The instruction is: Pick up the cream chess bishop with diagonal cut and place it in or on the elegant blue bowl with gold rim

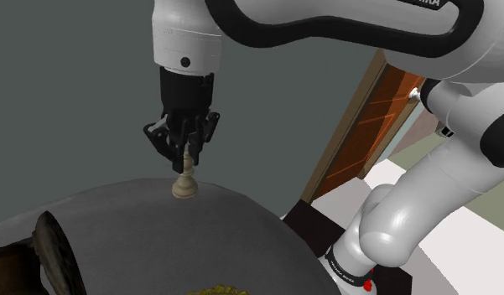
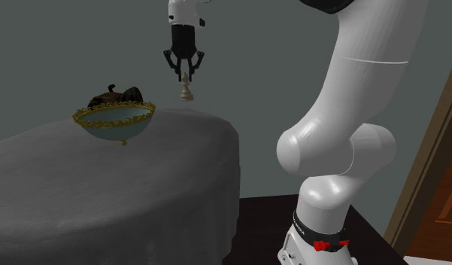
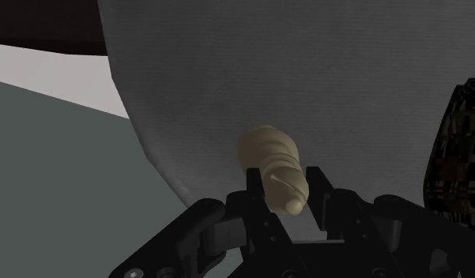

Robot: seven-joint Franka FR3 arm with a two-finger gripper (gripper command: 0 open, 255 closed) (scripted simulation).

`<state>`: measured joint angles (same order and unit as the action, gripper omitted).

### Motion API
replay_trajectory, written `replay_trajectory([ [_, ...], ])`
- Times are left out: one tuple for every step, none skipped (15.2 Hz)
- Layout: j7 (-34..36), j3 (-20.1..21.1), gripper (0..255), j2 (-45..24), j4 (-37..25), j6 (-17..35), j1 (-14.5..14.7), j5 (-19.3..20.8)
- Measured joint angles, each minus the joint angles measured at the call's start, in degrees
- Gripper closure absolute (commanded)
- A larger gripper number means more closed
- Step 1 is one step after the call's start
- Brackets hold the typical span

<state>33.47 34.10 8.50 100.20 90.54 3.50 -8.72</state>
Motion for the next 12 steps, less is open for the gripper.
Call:
replay_trajectory([
  [0.1,0.0,255,-0.1,-0.9,-0.8,0.0,0.0],
  [0.1,-0.1,255,-0.1,-1.6,-1.5,-0.1,0.1],
  [0.2,-0.1,255,-0.3,-2.4,-2.2,-0.1,0.2],
  [0.5,0.0,255,-0.6,-3.6,-3.0,-0.1,0.4],
  [0.5,0.0,255,-0.8,-4.4,-3.7,-0.1,0.5],
  [0.7,0.0,255,-1.2,-5.6,-4.5,-0.1,0.6],
  [1.0,0.2,255,-1.7,-6.9,-5.5,-0.1,0.9],
  [1.2,0.2,255,-1.9,-7.9,-6.2,-0.1,1.0],
  [1.2,0.2,255,-1.9,-8.7,-7.0,-0.1,1.0],
  [1.5,0.3,255,-2.3,-10.0,-7.9,0.0,1.2],
  [1.8,0.4,255,-2.9,-11.5,-8.9,0.0,1.5],
  [2.1,0.6,255,-3.5,-12.7,-9.6,0.0,1.8],
])
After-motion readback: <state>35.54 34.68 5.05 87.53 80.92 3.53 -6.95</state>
